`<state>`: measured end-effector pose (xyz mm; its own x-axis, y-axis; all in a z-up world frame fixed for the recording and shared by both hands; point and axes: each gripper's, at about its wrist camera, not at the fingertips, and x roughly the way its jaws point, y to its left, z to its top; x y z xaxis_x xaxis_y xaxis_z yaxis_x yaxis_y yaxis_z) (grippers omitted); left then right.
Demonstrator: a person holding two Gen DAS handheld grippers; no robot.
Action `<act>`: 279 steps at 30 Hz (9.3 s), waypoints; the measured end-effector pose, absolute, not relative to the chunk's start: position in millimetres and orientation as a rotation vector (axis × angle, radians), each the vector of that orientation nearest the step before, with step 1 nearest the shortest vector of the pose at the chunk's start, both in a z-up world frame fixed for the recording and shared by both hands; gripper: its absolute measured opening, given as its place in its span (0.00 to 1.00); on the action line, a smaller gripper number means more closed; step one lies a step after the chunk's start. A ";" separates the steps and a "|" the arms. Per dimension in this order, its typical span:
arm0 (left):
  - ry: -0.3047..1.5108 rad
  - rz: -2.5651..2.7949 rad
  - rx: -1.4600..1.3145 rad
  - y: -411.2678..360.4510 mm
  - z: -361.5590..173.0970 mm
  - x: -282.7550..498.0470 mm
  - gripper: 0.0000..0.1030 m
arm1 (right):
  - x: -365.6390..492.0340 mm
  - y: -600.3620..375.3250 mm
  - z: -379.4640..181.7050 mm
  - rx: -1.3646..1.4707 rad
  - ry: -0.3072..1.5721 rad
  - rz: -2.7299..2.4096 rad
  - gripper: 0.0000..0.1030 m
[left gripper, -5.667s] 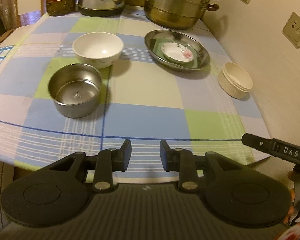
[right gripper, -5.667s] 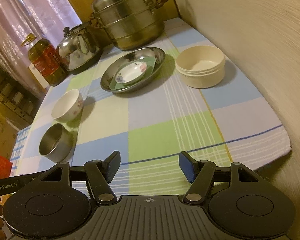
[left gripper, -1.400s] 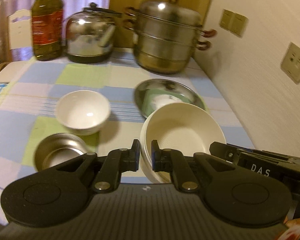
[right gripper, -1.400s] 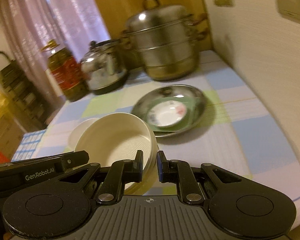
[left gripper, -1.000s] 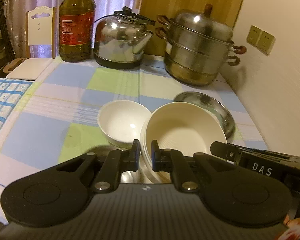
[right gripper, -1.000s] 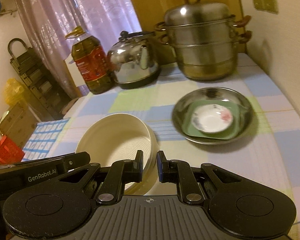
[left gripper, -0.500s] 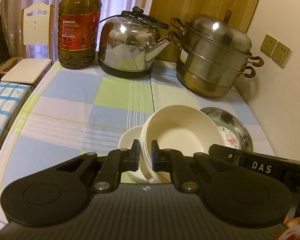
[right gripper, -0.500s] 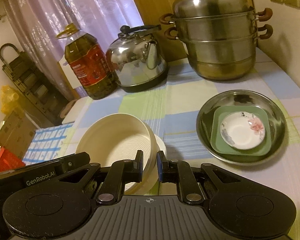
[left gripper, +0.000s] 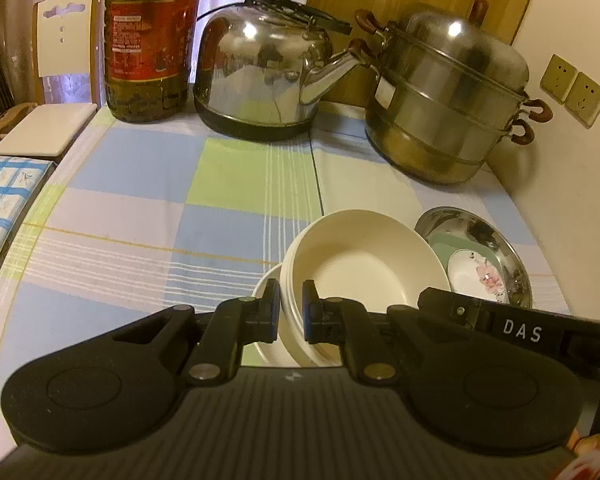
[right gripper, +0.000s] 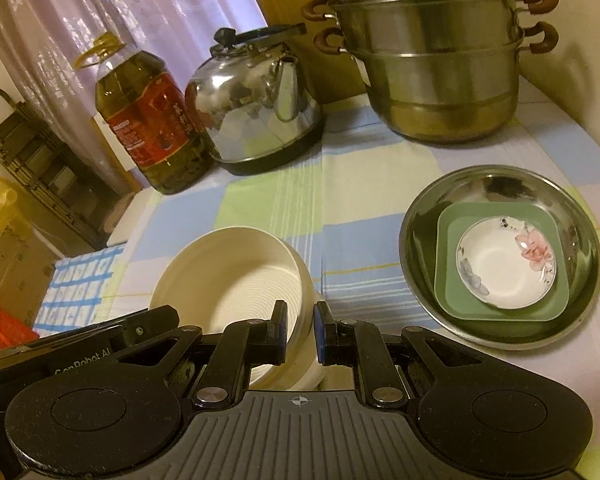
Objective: Organize plates and bowls
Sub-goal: 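Lift the cream bowl with both grippers and carry it onto the small white bowl, then open both grippers and release the cream bowl, then move both grippers toward the small steel bowl, then close both grippers on the rim of the steel bowl, then lift the steel bowl with both grippers and lower it into the cream bowl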
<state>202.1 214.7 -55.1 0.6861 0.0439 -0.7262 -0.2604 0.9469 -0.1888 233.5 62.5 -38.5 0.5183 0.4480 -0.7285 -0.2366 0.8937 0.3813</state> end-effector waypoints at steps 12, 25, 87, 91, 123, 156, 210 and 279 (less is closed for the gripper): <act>0.833 0.179 -0.299 221.7 -69.4 213.3 0.09 | 241.1 68.2 -55.4 0.246 0.987 0.411 0.14; 0.863 0.192 -0.310 224.0 -81.7 219.5 0.09 | 247.9 71.1 -68.6 0.248 1.030 0.416 0.14; 0.871 0.298 -0.330 117.8 -32.2 2.6 0.26 | 79.6 -119.8 -22.8 0.180 1.018 0.527 0.73; 0.883 0.310 -0.335 115.7 -35.5 -5.4 0.26 | 73.3 -120.6 -25.5 0.167 1.028 0.534 0.73; 0.930 0.290 -0.323 135.5 -47.9 6.2 0.26 | 76.6 -84.6 -42.6 0.155 1.083 0.556 0.73; 0.962 0.248 -0.307 194.4 -83.4 62.9 0.26 | 124.2 24.7 -68.9 0.105 1.098 0.625 0.72; 0.971 0.199 -0.250 205.4 -94.7 92.0 0.06 | 140.0 70.2 -80.7 0.094 1.094 0.648 0.09; 0.837 0.172 -0.254 213.1 -51.9 208.0 0.06 | 248.0 47.2 -40.5 0.257 0.992 0.576 0.09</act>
<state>208.0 213.1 -51.9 0.6586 0.0506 -0.7508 -0.2495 0.9560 -0.1544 248.0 47.2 -40.5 0.4143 0.5657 -0.7130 -0.3386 0.8229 0.4563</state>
